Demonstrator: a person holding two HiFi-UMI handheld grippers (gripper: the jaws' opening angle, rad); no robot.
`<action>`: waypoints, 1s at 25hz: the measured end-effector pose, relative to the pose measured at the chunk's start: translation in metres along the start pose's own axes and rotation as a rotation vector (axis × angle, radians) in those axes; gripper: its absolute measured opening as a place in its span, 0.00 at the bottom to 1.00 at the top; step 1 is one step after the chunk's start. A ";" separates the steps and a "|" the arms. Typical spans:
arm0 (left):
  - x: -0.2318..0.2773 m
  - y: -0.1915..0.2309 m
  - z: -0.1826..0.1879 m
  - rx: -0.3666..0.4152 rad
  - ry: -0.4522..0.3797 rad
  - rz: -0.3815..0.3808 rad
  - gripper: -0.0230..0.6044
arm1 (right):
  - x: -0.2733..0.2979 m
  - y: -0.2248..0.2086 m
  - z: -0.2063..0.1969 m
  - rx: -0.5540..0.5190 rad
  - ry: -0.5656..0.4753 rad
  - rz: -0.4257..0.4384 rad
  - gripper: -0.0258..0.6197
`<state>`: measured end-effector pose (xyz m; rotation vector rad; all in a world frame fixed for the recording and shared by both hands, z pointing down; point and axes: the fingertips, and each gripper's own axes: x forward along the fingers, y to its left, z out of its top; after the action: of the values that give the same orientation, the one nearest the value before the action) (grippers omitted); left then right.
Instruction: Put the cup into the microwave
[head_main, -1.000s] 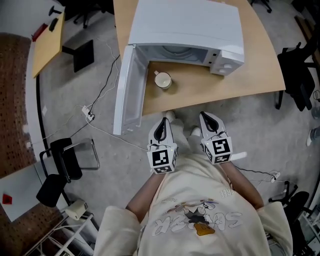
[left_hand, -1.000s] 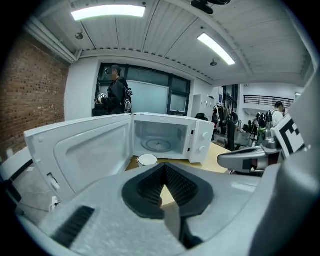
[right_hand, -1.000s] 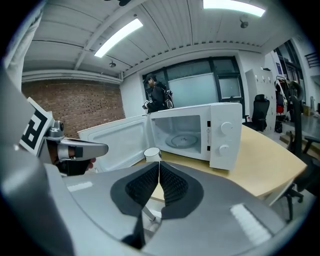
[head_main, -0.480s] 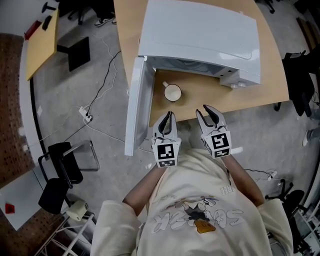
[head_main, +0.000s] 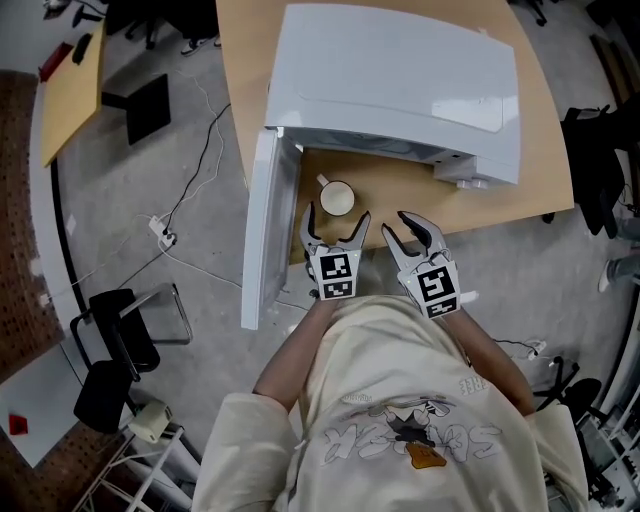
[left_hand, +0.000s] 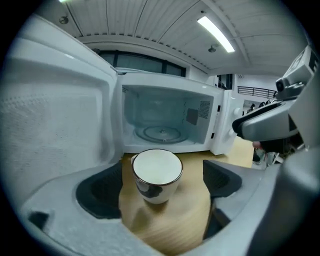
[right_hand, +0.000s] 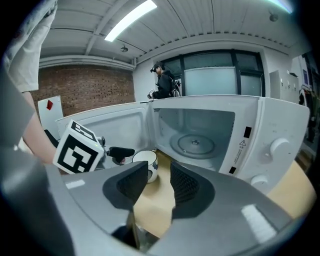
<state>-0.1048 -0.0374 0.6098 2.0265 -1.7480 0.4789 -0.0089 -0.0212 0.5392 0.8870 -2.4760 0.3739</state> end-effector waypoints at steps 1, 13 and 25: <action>0.008 0.002 -0.003 0.000 0.007 0.007 0.84 | 0.000 -0.002 -0.003 0.001 0.010 -0.001 0.27; 0.052 0.013 -0.018 0.025 0.008 0.061 0.67 | -0.005 0.004 -0.003 -0.044 0.031 0.015 0.27; 0.027 0.009 0.047 0.007 -0.027 0.019 0.67 | 0.009 -0.020 0.015 0.048 -0.062 -0.073 0.20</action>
<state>-0.1100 -0.0860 0.5848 2.0326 -1.7849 0.4663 -0.0067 -0.0469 0.5333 1.0196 -2.4919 0.3874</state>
